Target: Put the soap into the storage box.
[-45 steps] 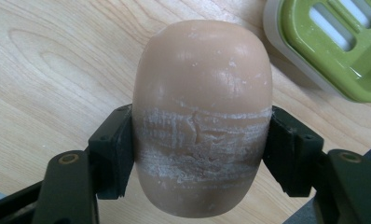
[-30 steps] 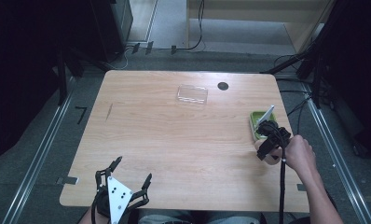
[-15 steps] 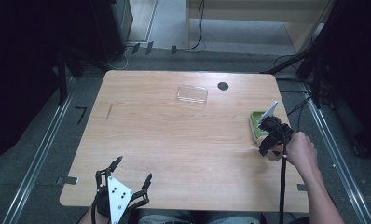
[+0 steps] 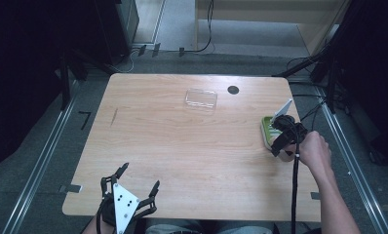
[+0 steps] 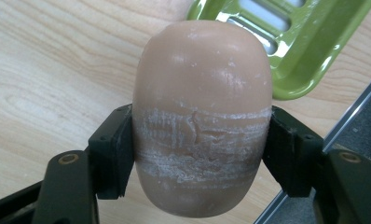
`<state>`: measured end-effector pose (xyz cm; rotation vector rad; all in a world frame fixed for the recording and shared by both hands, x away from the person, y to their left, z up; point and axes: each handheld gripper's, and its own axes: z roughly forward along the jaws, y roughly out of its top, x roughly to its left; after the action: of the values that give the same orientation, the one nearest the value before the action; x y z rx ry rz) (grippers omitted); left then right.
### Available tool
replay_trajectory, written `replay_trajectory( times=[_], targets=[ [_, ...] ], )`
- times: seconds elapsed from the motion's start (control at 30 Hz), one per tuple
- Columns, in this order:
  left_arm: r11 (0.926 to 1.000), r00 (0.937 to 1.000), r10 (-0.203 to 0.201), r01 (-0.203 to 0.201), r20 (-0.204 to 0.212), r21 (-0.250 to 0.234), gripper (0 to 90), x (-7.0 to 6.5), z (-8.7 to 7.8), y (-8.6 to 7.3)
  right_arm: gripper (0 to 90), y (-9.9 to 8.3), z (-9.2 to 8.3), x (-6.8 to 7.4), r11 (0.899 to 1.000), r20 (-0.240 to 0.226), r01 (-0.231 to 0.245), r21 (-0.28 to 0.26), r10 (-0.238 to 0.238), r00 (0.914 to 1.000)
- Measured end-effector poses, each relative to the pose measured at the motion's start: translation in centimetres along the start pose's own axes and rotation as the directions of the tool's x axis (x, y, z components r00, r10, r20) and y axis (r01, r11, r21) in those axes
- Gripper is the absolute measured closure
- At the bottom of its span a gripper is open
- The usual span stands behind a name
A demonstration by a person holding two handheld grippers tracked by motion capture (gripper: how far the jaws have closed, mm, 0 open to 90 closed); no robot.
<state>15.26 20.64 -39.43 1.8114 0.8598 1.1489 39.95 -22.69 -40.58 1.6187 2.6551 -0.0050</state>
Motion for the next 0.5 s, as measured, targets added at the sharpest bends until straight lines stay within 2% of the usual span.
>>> replay_trajectory(
  times=[0.5],
  targets=[
    [1.0, 1.0, 0.002, -0.002, 0.008, -0.003, 9.9, -0.1, 0.2, 0.1, 33.7, 1.7, 0.1, -1.7, 0.999, -0.004, -0.034, 0.001, 0.034, 0.9994]
  ],
)
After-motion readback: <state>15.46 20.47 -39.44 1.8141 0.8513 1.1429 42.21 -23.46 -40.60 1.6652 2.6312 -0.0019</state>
